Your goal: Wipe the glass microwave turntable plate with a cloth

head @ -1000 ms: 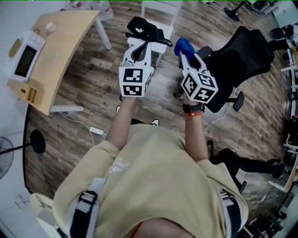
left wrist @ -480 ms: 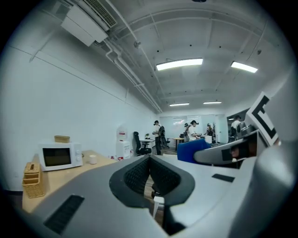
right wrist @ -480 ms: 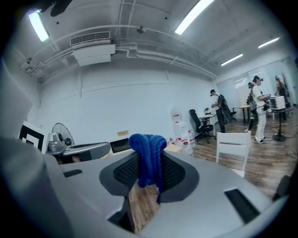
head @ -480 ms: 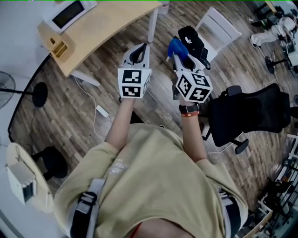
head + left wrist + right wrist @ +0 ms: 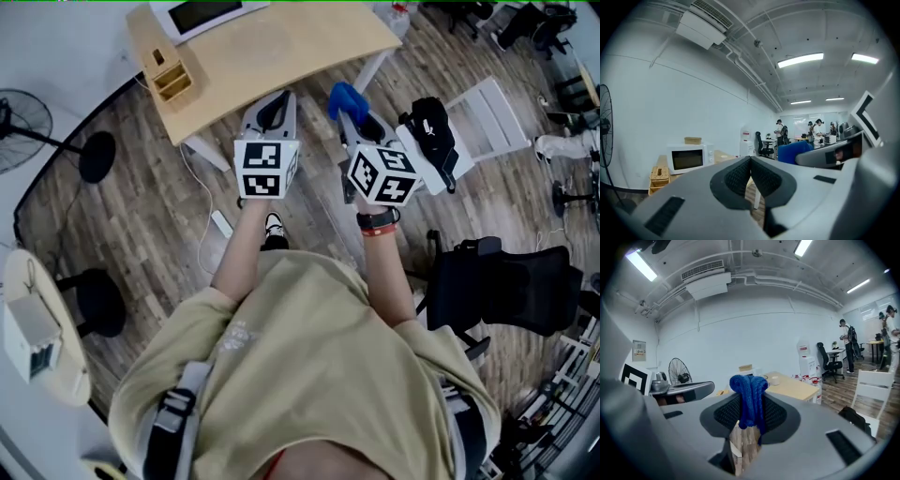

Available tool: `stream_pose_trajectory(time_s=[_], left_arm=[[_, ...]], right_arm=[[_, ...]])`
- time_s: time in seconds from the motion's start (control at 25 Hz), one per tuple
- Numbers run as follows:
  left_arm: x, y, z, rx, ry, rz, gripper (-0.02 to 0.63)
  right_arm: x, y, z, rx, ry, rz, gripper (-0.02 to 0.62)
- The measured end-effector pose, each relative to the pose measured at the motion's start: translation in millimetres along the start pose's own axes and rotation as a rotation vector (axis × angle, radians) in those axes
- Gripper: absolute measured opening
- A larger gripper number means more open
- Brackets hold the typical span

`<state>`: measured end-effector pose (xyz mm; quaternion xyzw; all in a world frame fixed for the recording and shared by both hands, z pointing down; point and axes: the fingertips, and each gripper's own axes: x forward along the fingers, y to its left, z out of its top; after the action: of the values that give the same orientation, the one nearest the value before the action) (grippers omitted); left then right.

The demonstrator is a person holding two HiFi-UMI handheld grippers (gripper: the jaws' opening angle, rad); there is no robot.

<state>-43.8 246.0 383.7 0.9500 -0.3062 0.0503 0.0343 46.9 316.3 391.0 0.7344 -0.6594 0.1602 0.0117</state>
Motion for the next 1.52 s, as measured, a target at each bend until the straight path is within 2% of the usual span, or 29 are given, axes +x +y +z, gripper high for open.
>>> stream_pose_trajectory(time_s=[0.32,0.6,0.76,1.0,1.16,1.32,1.52], left_arm=[[27.7,107.2,4.7,-0.010,-0.001,0.046,0.020],[40.0,161.8,-1.9,-0.036,-0.015,0.086,0.020],[54.7,190.8,-5.3,-0.019,-0.024,0.139,0.018],[100.4,234.1,-14.4,-0.045,-0.016,0.205,0.019],[147.1,265.1,-9.8,-0.074,0.004,0.240,0.020],[195.6,286.3,7.4,-0.135,-0.015,0.278,0.020],[244.6,315.9,14.4,-0.102,0.016,0.347,0.020]], right_arm=[[102.6,54.0,10.9,-0.013,0.020,0.053,0.126],[157.9,75.8,8.1,-0.025,0.062,0.086,0.126],[194.6,78.5,10.7,-0.028,0.073,0.105,0.126],[265.9,74.9,16.3,-0.049,0.105,0.181,0.127],[325.8,64.6,38.6,-0.057,0.113,0.239,0.129],[379.3,47.7,66.8,-0.076,0.138,0.306,0.130],[441.5,30.8,89.5,-0.068,0.159,0.373,0.130]])
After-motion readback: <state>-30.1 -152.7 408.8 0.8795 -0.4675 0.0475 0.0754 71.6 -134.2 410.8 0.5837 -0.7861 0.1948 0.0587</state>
